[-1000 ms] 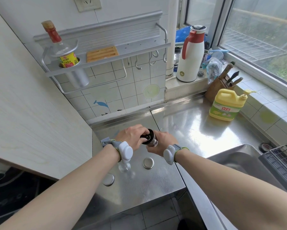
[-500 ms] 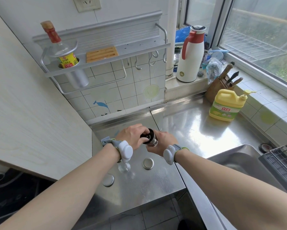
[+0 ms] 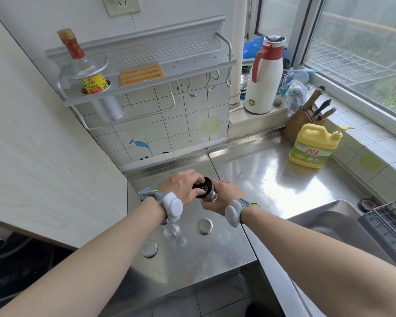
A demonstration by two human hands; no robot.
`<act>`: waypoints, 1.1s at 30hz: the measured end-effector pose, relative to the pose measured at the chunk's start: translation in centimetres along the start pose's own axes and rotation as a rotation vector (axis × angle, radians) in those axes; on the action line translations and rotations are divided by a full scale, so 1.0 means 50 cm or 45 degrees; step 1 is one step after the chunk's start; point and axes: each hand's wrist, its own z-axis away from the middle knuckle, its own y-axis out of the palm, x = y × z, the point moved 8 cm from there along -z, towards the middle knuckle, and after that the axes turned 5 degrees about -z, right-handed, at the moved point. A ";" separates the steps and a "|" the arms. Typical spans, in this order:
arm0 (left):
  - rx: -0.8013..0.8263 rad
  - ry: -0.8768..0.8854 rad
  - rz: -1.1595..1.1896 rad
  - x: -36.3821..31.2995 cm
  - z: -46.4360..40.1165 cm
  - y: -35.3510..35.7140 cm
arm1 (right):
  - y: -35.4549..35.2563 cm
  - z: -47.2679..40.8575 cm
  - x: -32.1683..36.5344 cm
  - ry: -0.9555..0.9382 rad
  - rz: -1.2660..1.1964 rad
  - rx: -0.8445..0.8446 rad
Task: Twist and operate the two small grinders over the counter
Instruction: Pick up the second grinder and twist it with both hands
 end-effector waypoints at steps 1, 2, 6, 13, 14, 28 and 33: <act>0.011 0.018 0.020 0.000 0.000 0.001 | -0.001 0.000 -0.001 -0.002 -0.003 -0.009; 0.022 0.032 0.029 -0.001 0.001 0.003 | -0.002 0.001 0.000 -0.001 -0.004 -0.016; 0.003 0.054 0.005 -0.006 0.000 0.004 | -0.005 0.002 0.005 -0.001 0.016 -0.016; -0.006 -0.043 -0.073 0.000 -0.003 0.001 | -0.001 0.004 0.006 -0.002 0.015 0.001; -0.010 -0.040 -0.069 0.001 -0.002 0.000 | 0.000 0.004 0.006 0.000 0.010 0.003; -0.018 -0.010 -0.037 -0.003 0.004 -0.005 | -0.008 0.007 0.013 -0.010 0.019 -0.003; -0.006 0.039 0.013 -0.007 0.006 -0.004 | -0.013 0.008 0.009 -0.013 -0.008 -0.021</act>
